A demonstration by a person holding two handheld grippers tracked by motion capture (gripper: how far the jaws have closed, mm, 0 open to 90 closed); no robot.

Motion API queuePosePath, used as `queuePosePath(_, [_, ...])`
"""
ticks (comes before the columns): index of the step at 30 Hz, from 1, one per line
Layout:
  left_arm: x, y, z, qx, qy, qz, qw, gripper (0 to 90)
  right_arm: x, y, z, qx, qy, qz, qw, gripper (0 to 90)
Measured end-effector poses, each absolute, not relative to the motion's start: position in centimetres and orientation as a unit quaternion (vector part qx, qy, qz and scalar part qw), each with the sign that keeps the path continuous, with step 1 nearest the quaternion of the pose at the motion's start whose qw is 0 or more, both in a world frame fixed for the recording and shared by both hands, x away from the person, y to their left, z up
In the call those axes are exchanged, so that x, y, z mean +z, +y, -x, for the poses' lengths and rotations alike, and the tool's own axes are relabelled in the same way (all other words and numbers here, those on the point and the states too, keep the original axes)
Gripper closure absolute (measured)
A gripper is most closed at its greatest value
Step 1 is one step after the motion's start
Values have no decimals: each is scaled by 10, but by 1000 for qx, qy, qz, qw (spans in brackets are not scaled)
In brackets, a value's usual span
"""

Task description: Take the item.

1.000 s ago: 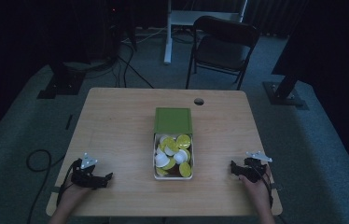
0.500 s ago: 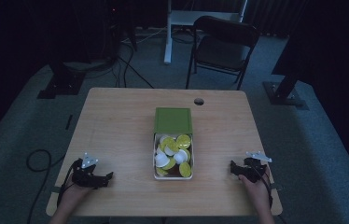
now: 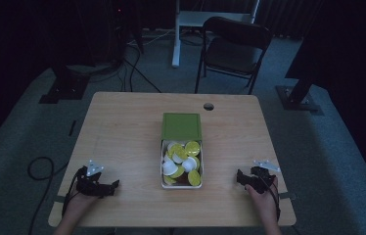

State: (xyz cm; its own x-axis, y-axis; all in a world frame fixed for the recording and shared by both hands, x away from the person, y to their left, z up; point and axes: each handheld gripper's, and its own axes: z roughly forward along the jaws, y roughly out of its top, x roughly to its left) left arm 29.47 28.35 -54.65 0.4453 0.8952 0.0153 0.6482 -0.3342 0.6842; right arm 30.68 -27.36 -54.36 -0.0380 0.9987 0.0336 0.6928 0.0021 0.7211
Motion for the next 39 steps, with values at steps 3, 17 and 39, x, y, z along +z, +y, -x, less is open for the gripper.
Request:
queuePosePath(3, [-546,283,-295,200,490,-791,308,5,-536,-270,-305,303,651,-645,263,111])
queuePosePath(17, [-546,283,-295,199,485,-793,309,5,-502,-254,-300,337,637,-636,275,110])
queuePosePath(39, [-546,283,-295,199,485,-794,309,5,-451,-219,-297,402,653,-579,275,111])
